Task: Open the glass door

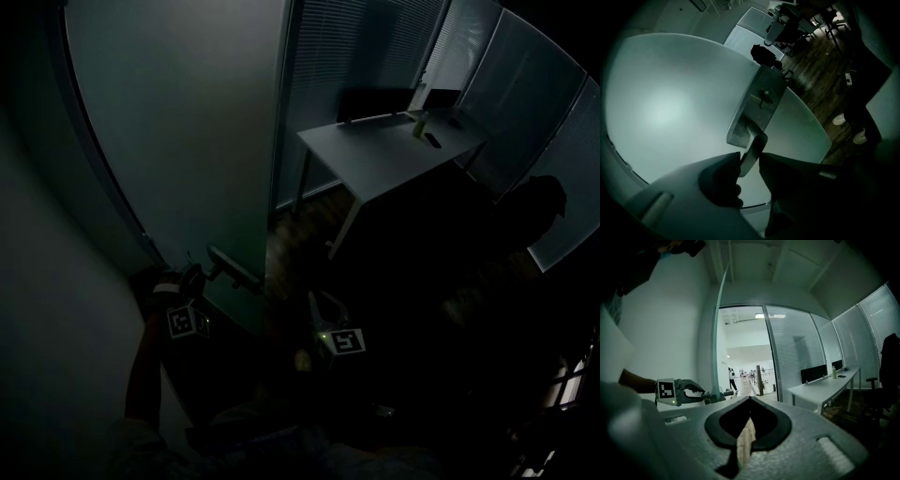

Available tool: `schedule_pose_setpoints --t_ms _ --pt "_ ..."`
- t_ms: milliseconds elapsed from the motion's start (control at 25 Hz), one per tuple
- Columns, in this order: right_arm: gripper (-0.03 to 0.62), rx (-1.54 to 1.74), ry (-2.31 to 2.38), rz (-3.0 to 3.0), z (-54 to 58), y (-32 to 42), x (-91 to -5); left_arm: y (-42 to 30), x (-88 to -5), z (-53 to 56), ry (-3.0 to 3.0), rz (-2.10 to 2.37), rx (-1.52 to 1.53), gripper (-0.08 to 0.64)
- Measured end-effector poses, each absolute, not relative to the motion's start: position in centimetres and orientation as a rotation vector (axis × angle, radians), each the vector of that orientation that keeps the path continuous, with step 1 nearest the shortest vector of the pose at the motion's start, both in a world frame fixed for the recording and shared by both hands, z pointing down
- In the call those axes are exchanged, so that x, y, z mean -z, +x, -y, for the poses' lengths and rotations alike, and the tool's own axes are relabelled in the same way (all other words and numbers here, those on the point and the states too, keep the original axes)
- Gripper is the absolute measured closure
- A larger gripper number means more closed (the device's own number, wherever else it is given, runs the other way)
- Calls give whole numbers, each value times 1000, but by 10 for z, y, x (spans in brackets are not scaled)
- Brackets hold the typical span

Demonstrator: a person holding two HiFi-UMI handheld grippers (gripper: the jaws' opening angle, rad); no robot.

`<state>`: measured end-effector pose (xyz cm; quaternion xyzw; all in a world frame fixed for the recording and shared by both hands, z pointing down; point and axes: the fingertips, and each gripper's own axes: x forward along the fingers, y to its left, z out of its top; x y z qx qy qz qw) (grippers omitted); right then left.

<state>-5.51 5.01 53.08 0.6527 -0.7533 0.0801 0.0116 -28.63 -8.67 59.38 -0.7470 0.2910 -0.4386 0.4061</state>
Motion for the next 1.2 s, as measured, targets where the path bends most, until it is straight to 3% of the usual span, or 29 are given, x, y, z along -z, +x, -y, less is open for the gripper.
schedule_pose_setpoints --t_ms 1200 --pt "589 -231 1901 2435 -72 -107 -534 -376 -598 34 -1859 -887 1164 436"
